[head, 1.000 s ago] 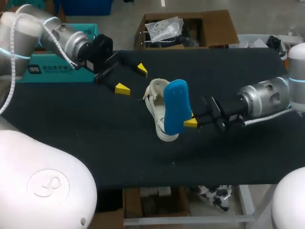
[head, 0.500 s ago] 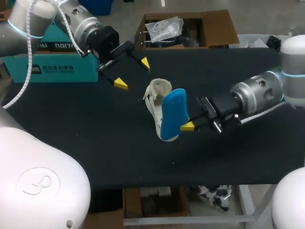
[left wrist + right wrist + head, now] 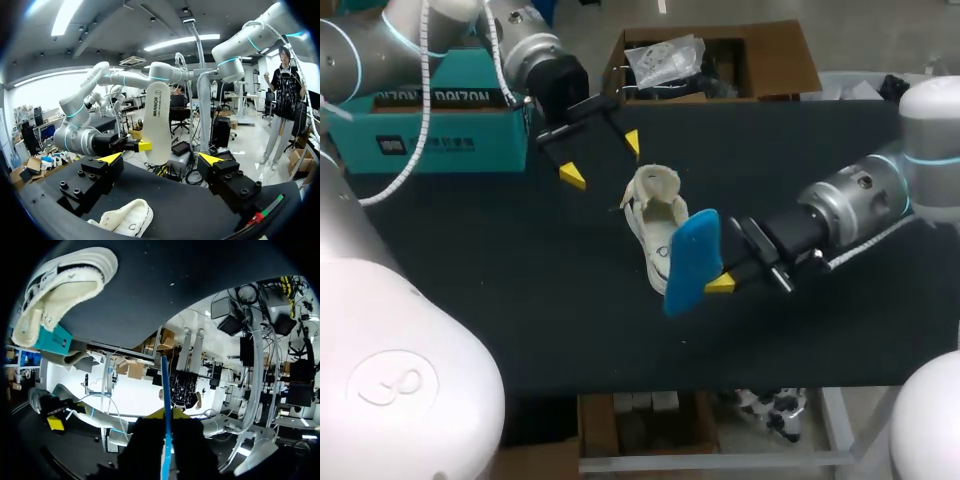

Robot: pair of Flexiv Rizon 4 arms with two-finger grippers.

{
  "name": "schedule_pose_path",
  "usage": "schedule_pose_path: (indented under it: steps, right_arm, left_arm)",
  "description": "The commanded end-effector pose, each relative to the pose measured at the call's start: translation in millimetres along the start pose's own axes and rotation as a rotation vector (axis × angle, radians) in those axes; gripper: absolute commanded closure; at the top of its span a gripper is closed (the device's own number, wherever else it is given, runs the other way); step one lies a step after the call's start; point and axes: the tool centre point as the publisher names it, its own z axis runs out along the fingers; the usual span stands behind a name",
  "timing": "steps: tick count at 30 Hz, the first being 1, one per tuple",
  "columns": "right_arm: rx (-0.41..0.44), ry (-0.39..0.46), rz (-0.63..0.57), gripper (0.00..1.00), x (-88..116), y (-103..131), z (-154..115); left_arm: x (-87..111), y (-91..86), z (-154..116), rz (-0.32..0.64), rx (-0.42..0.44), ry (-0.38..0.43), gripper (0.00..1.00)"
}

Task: Open the shoe tongue, take the insole out of the shoe, put the insole back into the shoe, and pack the shoe into the shoebox

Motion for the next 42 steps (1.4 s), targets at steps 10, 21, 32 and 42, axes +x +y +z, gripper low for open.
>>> schedule_pose_path:
  steps: [10, 21, 32, 42]
  right_arm:
    - [0.022, -0.015, -0.013, 1.0, -5, 2, -4]
    - [0.022, -0.015, -0.013, 1.0, -5, 2, -4]
    - [0.022, -0.015, -0.013, 1.0, -5, 2, -4]
    - [0.011, 0.013, -0.006, 1.0, 2, 4, -3]
  left_arm:
    - [-4.3, 3.7, -3, -0.021, 0.015, 0.175, 0.0]
    - [-4.3, 3.7, -3, -0.021, 0.015, 0.175, 0.0]
    - [-4.3, 3.7, -3, -0.021, 0.015, 0.175, 0.0]
    - [7.7, -5.3, 13, -0.023, -0.035, 0.041, 0.0]
